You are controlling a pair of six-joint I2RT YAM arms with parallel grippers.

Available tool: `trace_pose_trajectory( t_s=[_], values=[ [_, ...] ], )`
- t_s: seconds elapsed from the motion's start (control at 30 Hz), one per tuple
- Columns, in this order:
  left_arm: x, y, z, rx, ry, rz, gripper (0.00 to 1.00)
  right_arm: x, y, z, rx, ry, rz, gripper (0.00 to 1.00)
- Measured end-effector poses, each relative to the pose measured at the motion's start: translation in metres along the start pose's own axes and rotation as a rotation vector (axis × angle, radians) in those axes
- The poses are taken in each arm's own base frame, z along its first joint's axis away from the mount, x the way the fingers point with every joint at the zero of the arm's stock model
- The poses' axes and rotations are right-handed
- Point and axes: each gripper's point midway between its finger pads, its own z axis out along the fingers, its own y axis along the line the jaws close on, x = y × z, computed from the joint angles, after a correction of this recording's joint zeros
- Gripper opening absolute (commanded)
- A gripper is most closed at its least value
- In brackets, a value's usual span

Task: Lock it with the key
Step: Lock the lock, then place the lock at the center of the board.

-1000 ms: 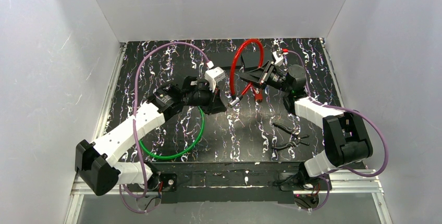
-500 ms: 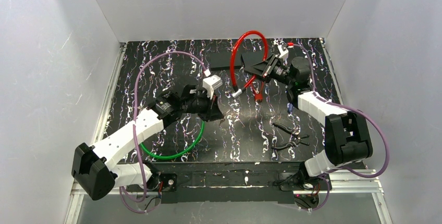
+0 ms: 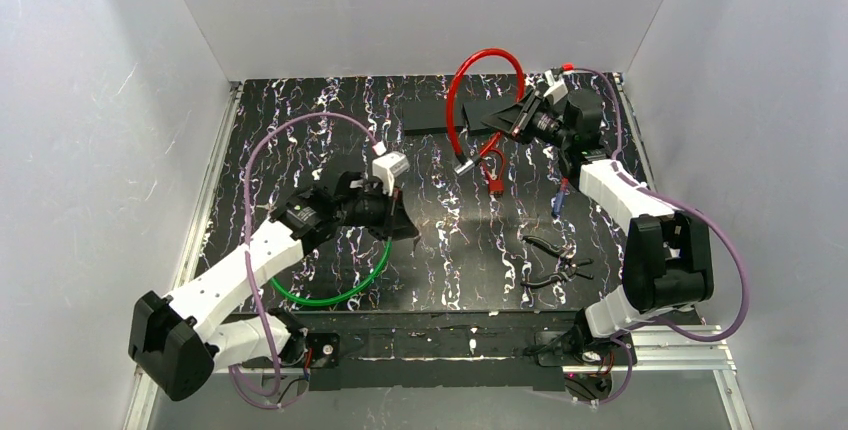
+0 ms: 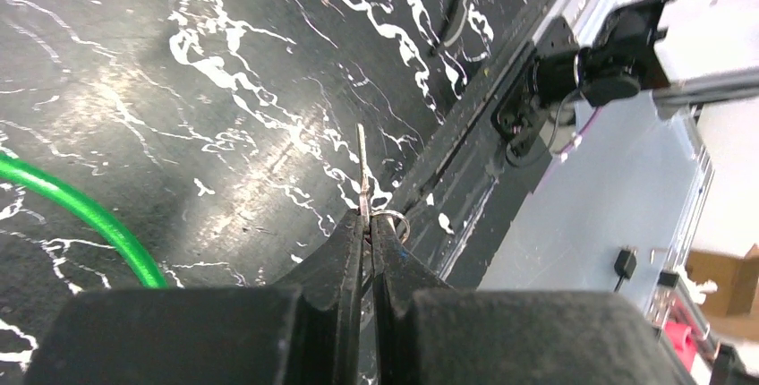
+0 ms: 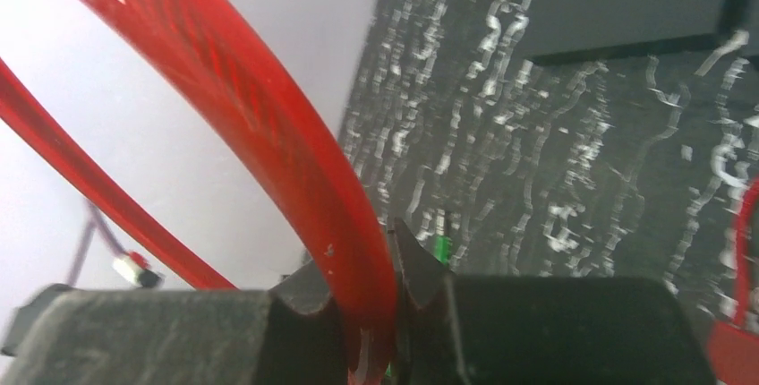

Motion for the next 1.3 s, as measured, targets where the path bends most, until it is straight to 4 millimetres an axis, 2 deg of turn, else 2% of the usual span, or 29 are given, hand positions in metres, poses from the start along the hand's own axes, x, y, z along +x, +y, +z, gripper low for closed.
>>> trace_pose_trajectory(
  t_s=[0.23,0.37,0.47,0.63,0.8,0.9,1.17,1.3],
  values=[
    [-0.015,0.030,-0.018,-0.079,-0.092,-0.133,0.00,0.037,-0.046,0.002,0.187,0.137,-0.118,0.01],
    [-0.023,0.047,-0.026,-0.120,-0.131,-0.198,0.00,0.068,-0.071,0.005,0.276,0.239,-0.141,0.01],
    [-0.025,0.061,-0.034,-0.152,-0.150,-0.252,0.00,0.098,-0.090,0.016,0.338,0.341,-0.169,0.01],
    [-0.027,0.073,-0.042,-0.183,-0.166,-0.285,0.00,0.129,-0.111,0.025,0.408,0.454,-0.207,0.01],
    [-0.031,0.075,-0.053,-0.193,-0.202,-0.294,0.00,0.133,-0.129,0.039,0.451,0.495,-0.232,0.02],
    [-0.035,0.079,-0.059,-0.199,-0.228,-0.319,0.00,0.138,-0.145,0.046,0.476,0.513,-0.226,0.06],
    [-0.031,0.085,-0.062,-0.199,-0.234,-0.374,0.00,0.151,-0.170,0.050,0.539,0.551,-0.174,0.32],
    [-0.030,0.086,-0.062,-0.199,-0.233,-0.381,0.00,0.149,-0.169,0.052,0.549,0.538,-0.156,0.43]
  ],
)
